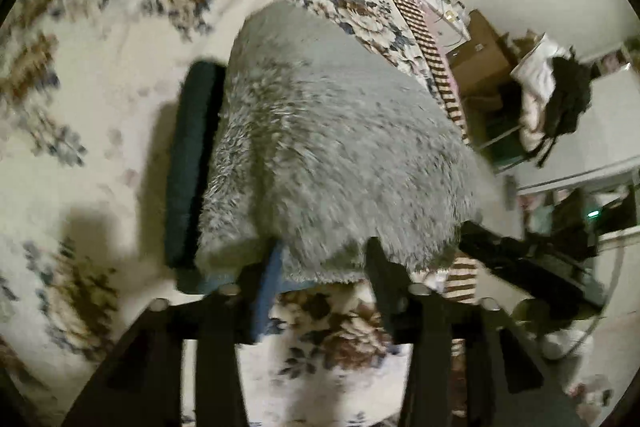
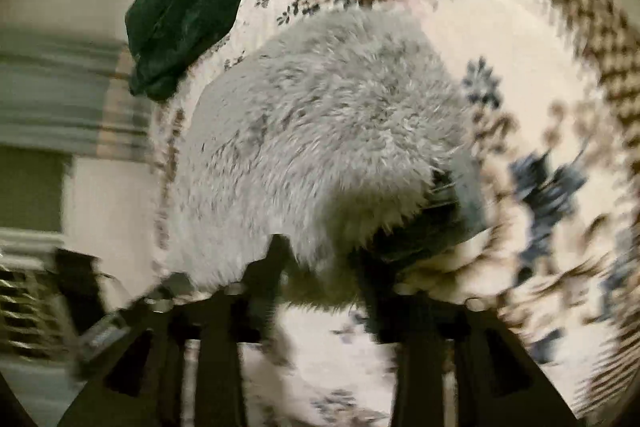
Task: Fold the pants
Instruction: 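Open both grippers and pull them back from the stack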
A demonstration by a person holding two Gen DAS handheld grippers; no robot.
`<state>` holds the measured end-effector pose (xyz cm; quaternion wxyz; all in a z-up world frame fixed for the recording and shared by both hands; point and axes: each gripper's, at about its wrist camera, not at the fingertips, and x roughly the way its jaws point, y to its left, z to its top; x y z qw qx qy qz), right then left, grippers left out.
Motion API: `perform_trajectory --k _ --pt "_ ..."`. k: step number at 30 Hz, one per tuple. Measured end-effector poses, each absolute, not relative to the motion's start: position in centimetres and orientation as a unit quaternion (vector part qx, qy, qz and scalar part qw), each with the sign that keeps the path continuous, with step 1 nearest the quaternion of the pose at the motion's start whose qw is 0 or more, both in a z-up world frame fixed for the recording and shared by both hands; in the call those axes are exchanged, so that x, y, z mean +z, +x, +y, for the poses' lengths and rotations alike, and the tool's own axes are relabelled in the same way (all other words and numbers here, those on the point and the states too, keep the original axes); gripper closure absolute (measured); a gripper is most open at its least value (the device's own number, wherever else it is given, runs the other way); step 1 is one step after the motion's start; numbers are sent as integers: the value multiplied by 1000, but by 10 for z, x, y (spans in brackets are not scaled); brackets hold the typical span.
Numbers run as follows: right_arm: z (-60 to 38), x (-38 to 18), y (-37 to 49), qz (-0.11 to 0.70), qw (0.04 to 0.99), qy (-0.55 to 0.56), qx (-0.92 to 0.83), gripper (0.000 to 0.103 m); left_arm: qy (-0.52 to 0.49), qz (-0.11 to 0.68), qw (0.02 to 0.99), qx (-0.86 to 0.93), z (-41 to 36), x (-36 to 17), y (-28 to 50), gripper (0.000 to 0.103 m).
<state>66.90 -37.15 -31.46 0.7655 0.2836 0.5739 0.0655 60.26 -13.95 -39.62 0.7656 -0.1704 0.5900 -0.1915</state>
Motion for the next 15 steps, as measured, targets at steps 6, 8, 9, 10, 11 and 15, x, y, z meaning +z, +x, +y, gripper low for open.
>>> perform_trajectory --k 6,8,9,10,11,15 --pt "-350 -237 633 543 828 138 -21 5 -76 560 813 -136 -153 -345 572 31" --pt "-344 -210 613 520 847 102 -49 0 -66 545 826 -128 -155 -329 563 31" --pt "-342 -200 604 509 854 90 -59 0 -59 536 833 -122 -157 -318 556 31" --pt "-341 -188 592 499 860 78 -69 0 -54 527 840 -117 -158 -308 549 30" --pt "-339 -175 581 487 867 68 -79 0 -51 520 845 -114 -160 -301 549 30" --pt "-334 -128 536 451 886 46 -103 0 -39 493 862 -109 -158 -262 520 30"
